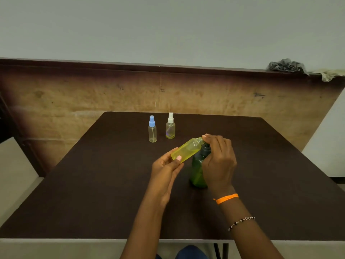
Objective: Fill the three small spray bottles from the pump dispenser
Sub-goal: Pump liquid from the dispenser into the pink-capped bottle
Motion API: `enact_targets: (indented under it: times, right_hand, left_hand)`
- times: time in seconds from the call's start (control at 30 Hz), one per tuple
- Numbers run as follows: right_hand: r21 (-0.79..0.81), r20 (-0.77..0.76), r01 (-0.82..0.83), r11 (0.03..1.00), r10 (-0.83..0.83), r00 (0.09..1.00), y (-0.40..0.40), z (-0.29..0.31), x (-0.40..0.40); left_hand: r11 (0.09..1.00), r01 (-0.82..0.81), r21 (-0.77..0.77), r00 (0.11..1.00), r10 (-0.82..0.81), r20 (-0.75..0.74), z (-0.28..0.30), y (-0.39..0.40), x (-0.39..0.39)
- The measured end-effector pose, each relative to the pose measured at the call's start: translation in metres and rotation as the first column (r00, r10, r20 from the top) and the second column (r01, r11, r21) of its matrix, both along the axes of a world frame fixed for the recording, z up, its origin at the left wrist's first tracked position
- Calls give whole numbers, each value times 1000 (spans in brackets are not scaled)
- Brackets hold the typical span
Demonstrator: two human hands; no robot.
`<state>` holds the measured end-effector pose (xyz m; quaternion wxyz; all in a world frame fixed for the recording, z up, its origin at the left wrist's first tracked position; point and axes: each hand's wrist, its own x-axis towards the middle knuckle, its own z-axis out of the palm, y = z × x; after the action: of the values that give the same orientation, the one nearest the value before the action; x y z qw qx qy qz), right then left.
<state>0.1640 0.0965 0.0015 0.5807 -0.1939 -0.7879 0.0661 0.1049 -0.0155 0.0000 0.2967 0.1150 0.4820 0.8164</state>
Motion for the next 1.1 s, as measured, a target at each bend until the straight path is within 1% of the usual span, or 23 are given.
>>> enact_targets:
  times: [0.07,0.23,0.33,0.47,0.57,0.73,0.8,0.9,1.0,1.1]
  right_hand:
    - [9,15,16,1000,-16,1000,1,1,0]
    - [48,116,64,997,-69,991,4,24,2]
    - [17,98,39,999,-41,994,4,28,1]
    - [10,27,37,999,-37,999,1,3,1]
    - [-18,5,40,999,-40,999,1,-2,-3]
    - [14,71,46,999,-47,996,4,18,2]
    - [-4,86,31,999,-31,996,5,25,3]
    - [-40,58,9,999,-6,998,1,17,1]
    - [-13,50,17,1000,-16,999,0,2,1]
    - [-12,67,30,999,-29,997,2,2,2]
  left_hand:
    - [1000,1,-3,1000,-1,8,1,-1,1]
    - [1000,-5,-8,1000,5,-22,9,-1,-1]
    - [1000,-3,-4,1000,3,-20,9,-1,-1]
    - [1000,-2,8,1000,2,7,1,0,1]
    - [1000,5,6,1000,-5,23,-1,-2,1]
    - [1000,0,17,1000,0,8,6,-2,0]
    - [1000,-5,19,1000,5,1,8,-1,1]
    - [1000,-8,26,1000,8,11,7,0,2]
    - [1000,-1,9,1000,1,29,3,0,1]
    - [1000,2,6,1000,-3,24,3,-1,1]
